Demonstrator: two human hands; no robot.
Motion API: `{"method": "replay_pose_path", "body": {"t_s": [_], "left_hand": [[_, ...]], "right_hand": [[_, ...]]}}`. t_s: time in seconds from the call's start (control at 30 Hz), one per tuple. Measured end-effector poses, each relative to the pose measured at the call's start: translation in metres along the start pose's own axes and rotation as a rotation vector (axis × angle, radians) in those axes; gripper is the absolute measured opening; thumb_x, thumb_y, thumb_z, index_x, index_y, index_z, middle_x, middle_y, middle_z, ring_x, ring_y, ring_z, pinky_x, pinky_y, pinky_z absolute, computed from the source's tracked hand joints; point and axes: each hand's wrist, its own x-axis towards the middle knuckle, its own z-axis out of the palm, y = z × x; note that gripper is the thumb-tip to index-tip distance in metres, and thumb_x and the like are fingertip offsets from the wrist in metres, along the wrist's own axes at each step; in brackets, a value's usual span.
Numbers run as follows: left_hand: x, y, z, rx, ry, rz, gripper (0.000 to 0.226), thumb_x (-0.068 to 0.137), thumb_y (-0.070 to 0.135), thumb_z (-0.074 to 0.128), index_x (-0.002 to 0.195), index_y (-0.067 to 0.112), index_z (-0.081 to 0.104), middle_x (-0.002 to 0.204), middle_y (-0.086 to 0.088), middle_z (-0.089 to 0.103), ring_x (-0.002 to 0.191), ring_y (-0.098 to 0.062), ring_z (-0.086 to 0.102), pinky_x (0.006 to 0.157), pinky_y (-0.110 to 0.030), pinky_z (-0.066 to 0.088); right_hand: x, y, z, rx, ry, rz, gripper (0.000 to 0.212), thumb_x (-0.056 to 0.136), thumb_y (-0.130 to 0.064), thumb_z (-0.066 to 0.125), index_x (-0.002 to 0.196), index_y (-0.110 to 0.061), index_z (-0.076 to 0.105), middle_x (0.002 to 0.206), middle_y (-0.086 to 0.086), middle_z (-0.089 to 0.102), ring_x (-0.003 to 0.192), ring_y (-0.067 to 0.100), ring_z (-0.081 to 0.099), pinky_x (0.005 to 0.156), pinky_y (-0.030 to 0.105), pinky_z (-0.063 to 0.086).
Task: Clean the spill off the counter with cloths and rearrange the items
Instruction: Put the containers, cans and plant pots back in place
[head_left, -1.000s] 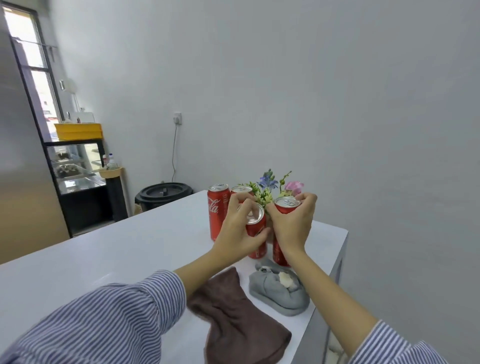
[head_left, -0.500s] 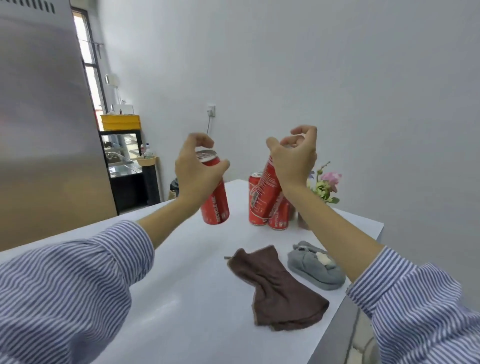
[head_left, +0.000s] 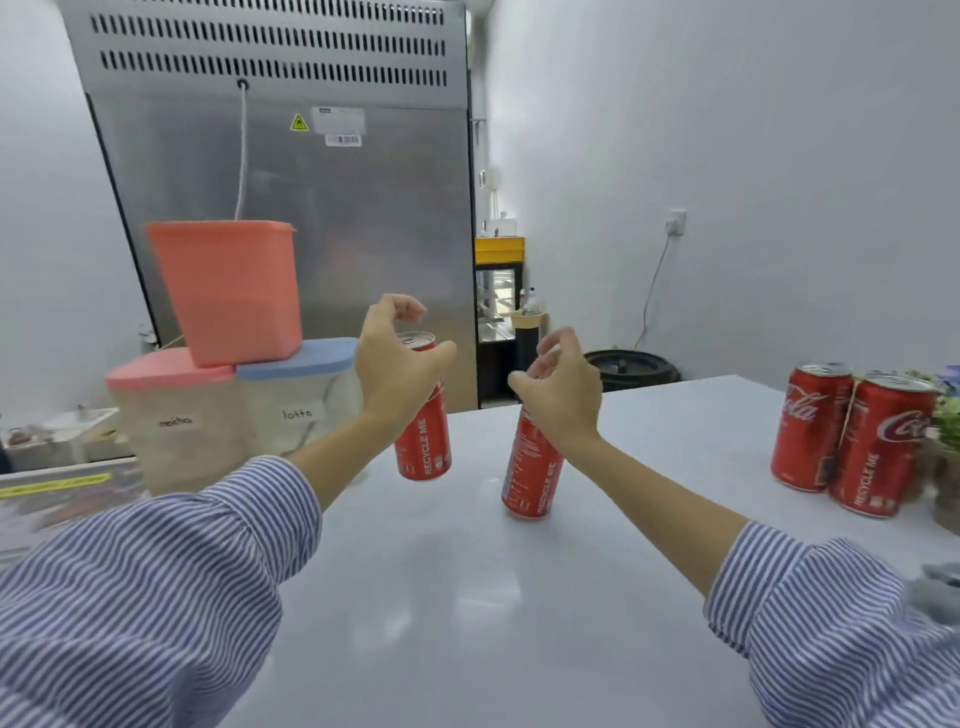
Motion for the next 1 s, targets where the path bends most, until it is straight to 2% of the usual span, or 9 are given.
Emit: {"method": "replay_pose_path", "body": {"t_s": [0.13,0.2,0.27,0.47,0.6,0.73,0.83,0.9,1.0], "left_hand": [[0.0,-0.009,-0.015,0.032,0.024,-0.003,0.036,0.063,0.011,0.07,0.09,0.024,0.05,0.095,0.007,0.057,0.088,-0.015,0.058,0.079,-0.034,0.051],[-0.001,-0.013,-0.021,0.043,0.03,-0.003,0.036,0.062,0.011,0.07,0.089,0.024,0.05,0.094,0.007,0.058,0.087,-0.016,0.059,0.079,-0.036,0.052],[-0.003,-0.016,-0.024,0.052,0.021,-0.014,0.037,0.061,0.012,0.071,0.089,0.025,0.05,0.093,0.008,0.058,0.087,-0.016,0.06,0.079,-0.038,0.053],[-0.018,-0.029,-0.028,0.073,0.014,-0.078,0.035,0.057,0.017,0.068,0.085,0.028,0.05,0.088,0.015,0.056,0.085,-0.014,0.06,0.079,-0.041,0.052],[-0.025,-0.038,-0.028,0.114,0.026,-0.094,0.039,0.059,0.009,0.074,0.083,0.03,0.05,0.087,0.015,0.057,0.085,-0.015,0.058,0.077,-0.031,0.05],[-0.028,-0.042,-0.028,0.139,0.032,-0.063,0.041,0.062,0.006,0.074,0.081,0.032,0.049,0.086,0.012,0.059,0.083,-0.012,0.058,0.071,-0.017,0.044],[-0.026,-0.05,-0.029,0.148,0.036,-0.047,0.036,0.062,0.007,0.072,0.087,0.027,0.056,0.088,0.011,0.062,0.085,-0.009,0.061,0.075,-0.019,0.05],[-0.026,-0.054,-0.029,0.142,0.022,-0.047,0.032,0.062,0.012,0.071,0.091,0.026,0.062,0.09,0.011,0.065,0.086,-0.007,0.063,0.077,-0.021,0.053],[-0.026,-0.055,-0.026,0.099,0.013,-0.067,0.03,0.062,0.016,0.068,0.09,0.026,0.067,0.089,0.012,0.067,0.086,-0.006,0.065,0.079,-0.025,0.055]], "right_hand": [[-0.009,-0.004,0.041,-0.08,-0.098,-0.204,0.021,0.069,-0.009,0.065,0.085,-0.01,0.052,0.072,0.003,0.06,0.066,0.018,0.057,0.056,0.022,0.043],[-0.008,-0.005,0.055,-0.037,-0.108,-0.208,0.016,0.07,-0.009,0.064,0.082,-0.01,0.053,0.071,0.003,0.058,0.065,0.017,0.054,0.054,0.017,0.037],[-0.01,-0.001,0.066,0.026,-0.079,-0.183,0.015,0.072,-0.011,0.065,0.082,-0.01,0.054,0.072,0.001,0.058,0.068,0.017,0.054,0.058,0.02,0.04],[-0.024,0.009,0.101,0.285,-0.09,0.028,0.055,0.073,-0.018,0.076,0.119,-0.016,0.047,0.106,-0.002,0.06,0.085,0.007,0.059,0.064,0.001,0.043],[-0.02,0.018,0.134,0.423,-0.264,0.206,0.057,0.067,-0.013,0.078,0.111,-0.027,0.044,0.103,-0.005,0.06,0.089,0.009,0.061,0.077,0.019,0.051],[-0.006,0.022,0.161,0.466,-0.379,0.276,0.06,0.064,-0.009,0.078,0.114,-0.022,0.047,0.098,-0.003,0.063,0.088,0.012,0.064,0.078,0.028,0.054],[-0.001,0.022,0.178,0.478,-0.408,0.303,0.059,0.06,-0.009,0.081,0.109,-0.018,0.05,0.095,0.002,0.066,0.084,0.015,0.066,0.07,0.025,0.052],[0.0,0.021,0.186,0.493,-0.427,0.313,0.055,0.059,-0.01,0.081,0.105,-0.016,0.051,0.092,0.003,0.066,0.081,0.015,0.065,0.074,0.032,0.055],[-0.002,0.018,0.188,0.566,-0.477,0.319,0.064,0.049,-0.035,0.08,0.101,-0.012,0.05,0.085,0.001,0.062,0.081,0.019,0.063,0.082,0.042,0.055]]}}
